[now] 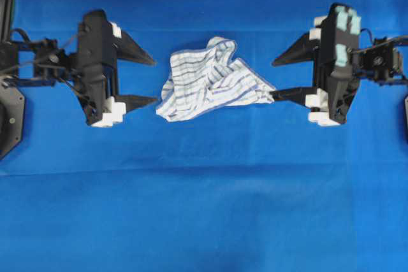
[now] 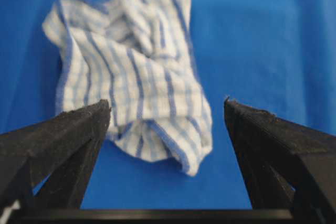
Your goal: Lift the towel with both arms.
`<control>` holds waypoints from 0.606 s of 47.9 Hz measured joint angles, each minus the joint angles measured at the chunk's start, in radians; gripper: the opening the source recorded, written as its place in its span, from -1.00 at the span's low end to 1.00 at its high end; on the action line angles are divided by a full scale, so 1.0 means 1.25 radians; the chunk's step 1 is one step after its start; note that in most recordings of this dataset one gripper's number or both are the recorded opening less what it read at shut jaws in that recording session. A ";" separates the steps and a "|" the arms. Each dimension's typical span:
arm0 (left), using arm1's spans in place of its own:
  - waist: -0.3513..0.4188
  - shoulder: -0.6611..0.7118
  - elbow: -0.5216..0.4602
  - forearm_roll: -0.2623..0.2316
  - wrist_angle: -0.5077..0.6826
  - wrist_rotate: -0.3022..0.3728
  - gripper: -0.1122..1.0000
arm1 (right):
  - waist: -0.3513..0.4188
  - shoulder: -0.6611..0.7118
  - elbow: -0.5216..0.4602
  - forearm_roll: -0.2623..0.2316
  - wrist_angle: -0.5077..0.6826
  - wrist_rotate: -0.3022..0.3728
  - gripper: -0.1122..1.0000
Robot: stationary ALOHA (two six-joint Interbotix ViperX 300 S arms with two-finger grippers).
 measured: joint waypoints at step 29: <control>-0.027 0.341 0.016 0.000 -0.214 0.001 0.85 | -0.004 0.295 0.053 0.010 -0.222 0.017 0.38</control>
